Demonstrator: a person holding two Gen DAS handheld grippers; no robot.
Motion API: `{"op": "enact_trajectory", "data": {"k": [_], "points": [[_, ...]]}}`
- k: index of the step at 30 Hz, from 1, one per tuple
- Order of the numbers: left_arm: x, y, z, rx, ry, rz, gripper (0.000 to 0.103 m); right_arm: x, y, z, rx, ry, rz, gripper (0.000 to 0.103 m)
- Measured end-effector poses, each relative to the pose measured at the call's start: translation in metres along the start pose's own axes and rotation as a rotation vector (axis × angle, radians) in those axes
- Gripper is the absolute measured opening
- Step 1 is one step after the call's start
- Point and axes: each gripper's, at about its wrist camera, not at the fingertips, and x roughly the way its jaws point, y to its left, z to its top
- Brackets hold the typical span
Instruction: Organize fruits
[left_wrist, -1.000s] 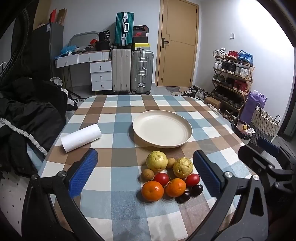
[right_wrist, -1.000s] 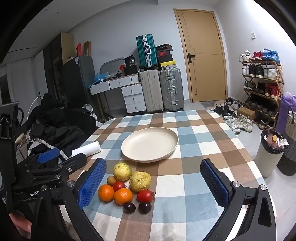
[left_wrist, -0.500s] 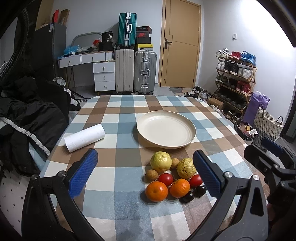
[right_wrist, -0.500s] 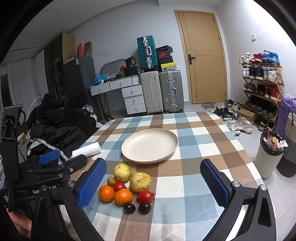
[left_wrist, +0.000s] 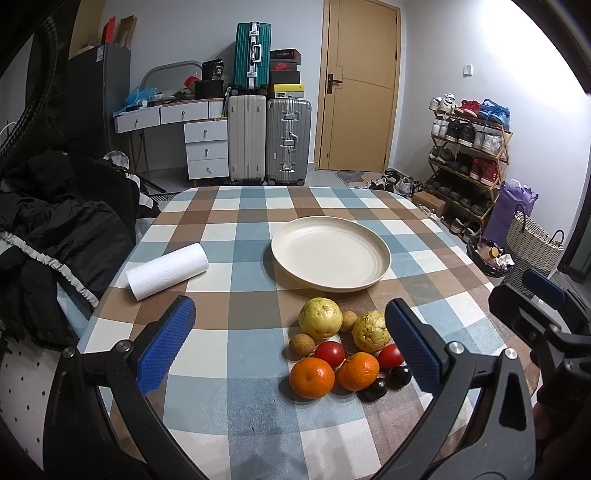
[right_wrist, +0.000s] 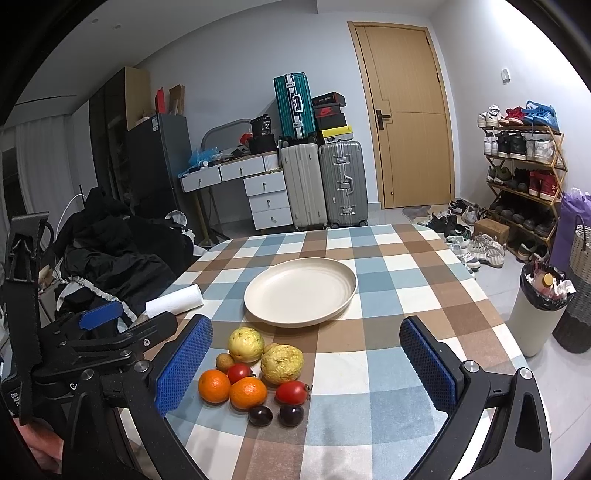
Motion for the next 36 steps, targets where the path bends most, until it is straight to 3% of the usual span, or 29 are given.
{"op": "enact_trajectory", "data": {"k": [36], "points": [[-0.0026, 0.0043, -0.0027, -0.005, 0.002, -0.001, 0.103, -0.0007, 0.0003, -0.0007, 0.004, 0.003, 0.002, 0.103]]}}
